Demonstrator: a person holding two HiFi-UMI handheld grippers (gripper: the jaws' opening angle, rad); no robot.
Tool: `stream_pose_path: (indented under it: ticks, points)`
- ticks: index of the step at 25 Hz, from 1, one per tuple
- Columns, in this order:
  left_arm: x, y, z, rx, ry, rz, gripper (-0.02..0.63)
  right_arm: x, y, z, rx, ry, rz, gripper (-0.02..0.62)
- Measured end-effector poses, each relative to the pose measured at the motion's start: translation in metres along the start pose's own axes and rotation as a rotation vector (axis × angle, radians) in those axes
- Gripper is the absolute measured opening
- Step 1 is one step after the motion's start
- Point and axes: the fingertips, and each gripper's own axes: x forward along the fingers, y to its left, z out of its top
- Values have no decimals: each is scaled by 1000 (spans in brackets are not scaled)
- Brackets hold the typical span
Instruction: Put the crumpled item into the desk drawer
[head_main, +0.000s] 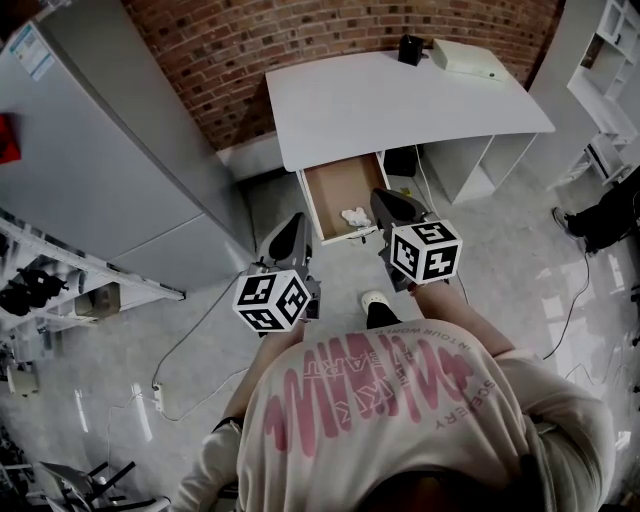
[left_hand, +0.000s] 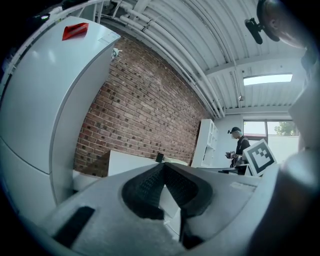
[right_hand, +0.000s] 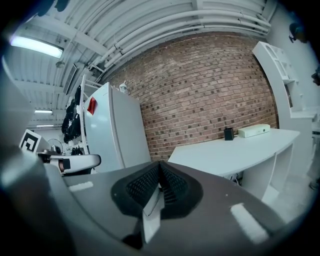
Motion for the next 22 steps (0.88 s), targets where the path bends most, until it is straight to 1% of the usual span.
stream_pose_path:
  ticks: [6,14,22]
  points:
    - [-4,1,-5,-7,-2,3,3,-3,0,-7,-5,7,1,8]
    - [-6,-3,-5,-2,-4,8,3,-8,-5,-6,0,0,-2,8]
    - [-3,-1,-5,-5,-1,3,3,-6,-8,-10,-1,13,-11,8]
